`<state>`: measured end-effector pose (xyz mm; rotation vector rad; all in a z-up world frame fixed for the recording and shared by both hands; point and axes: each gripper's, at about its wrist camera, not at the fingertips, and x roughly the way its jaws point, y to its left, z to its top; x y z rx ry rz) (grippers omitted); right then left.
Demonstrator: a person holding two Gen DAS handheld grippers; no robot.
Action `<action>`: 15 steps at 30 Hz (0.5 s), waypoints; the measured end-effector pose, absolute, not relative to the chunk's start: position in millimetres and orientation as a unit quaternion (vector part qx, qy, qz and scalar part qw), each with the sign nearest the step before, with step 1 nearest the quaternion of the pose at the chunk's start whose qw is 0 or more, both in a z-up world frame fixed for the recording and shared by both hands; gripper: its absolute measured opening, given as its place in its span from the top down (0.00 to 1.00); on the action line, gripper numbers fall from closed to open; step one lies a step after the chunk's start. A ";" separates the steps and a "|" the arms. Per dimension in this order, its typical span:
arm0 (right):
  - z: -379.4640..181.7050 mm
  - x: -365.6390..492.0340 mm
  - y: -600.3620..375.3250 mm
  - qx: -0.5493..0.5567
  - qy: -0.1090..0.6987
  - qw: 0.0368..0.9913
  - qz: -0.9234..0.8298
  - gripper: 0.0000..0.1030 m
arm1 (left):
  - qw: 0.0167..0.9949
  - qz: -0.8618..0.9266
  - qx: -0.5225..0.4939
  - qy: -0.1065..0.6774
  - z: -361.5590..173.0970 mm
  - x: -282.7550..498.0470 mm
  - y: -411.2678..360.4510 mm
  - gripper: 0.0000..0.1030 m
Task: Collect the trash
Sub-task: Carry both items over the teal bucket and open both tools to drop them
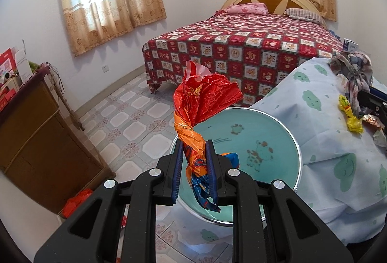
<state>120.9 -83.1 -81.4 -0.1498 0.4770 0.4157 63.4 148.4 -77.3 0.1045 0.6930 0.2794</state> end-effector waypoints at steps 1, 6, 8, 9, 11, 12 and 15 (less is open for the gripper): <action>-81.2 121.4 -80.9 -0.075 0.234 0.947 0.206 0.82 | 0.929 0.138 0.051 0.339 -77.9 63.4 150.2 0.81; -82.1 124.3 -70.1 -0.078 0.235 0.945 0.212 0.82 | 0.928 0.146 0.047 0.341 -79.2 63.5 156.4 0.81; -82.9 125.3 -65.9 -0.079 0.236 0.944 0.215 0.82 | 0.927 0.147 0.046 0.341 -79.1 63.1 158.4 0.81; -83.3 126.1 -63.1 -0.080 0.237 0.944 0.217 0.82 | 0.927 0.148 0.046 0.341 -79.1 63.6 158.7 0.81; -83.3 127.0 -56.8 -0.082 0.237 0.942 0.221 0.82 | 0.927 0.149 0.044 0.341 -78.8 63.4 160.7 0.81; -83.7 127.8 -55.4 -0.083 0.237 0.942 0.222 0.82 | 0.927 0.150 0.043 0.341 -78.7 63.8 161.3 0.81; -85.0 127.5 -47.1 -0.086 0.238 0.940 0.228 0.82 | 0.927 0.153 0.040 0.341 -78.7 63.9 163.6 0.81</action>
